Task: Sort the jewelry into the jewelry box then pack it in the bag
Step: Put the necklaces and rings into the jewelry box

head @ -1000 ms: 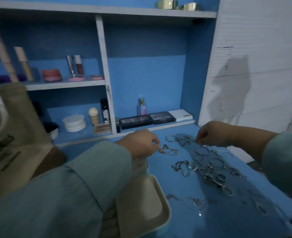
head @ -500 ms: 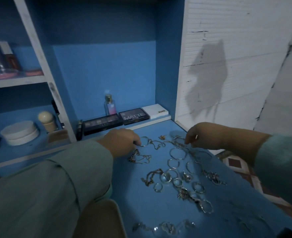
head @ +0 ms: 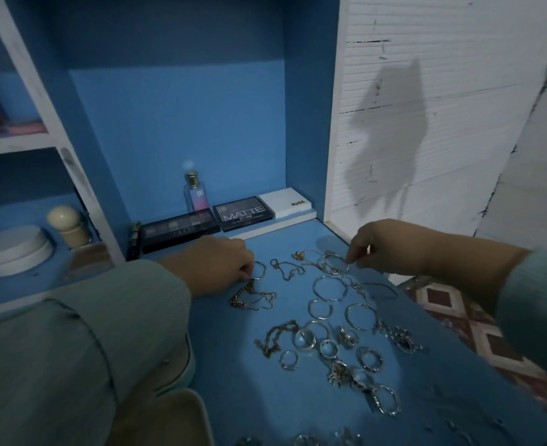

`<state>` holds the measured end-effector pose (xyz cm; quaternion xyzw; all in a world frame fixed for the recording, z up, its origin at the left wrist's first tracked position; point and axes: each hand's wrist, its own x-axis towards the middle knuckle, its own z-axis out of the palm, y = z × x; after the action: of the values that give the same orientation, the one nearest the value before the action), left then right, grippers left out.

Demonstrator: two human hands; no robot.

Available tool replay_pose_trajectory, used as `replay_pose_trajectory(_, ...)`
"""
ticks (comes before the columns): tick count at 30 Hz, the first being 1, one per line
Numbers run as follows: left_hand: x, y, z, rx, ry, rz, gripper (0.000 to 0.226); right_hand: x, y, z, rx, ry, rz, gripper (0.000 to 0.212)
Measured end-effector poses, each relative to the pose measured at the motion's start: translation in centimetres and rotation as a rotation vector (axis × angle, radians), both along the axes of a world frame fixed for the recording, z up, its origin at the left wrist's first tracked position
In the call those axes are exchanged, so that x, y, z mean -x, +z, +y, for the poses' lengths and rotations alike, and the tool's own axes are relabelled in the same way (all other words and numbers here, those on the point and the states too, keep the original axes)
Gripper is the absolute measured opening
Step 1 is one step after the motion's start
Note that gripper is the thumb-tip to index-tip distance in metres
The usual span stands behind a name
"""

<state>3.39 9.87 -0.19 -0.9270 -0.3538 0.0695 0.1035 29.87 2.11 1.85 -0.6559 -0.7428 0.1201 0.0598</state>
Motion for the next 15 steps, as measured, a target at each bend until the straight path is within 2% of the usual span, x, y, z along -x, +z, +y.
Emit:
replay_pose_trajectory(4,0.1,-0.4,0.1,0.006,0.035,-0.035,0.015,-0.5,-0.2,-0.2,-0.011,-0.018,-0.009,0.018)
replay_pose_trajectory(9,0.1,-0.5,-0.1,0.017,0.049,-0.029,0.017,1.0,-1.4,-0.8,0.013,0.175,0.039,0.022)
replay_pose_trajectory(15,0.2,-0.4,-0.3,-0.003,0.060,-0.040,0.016,1.5,-1.7,-0.8,0.029,0.239,0.016,0.016)
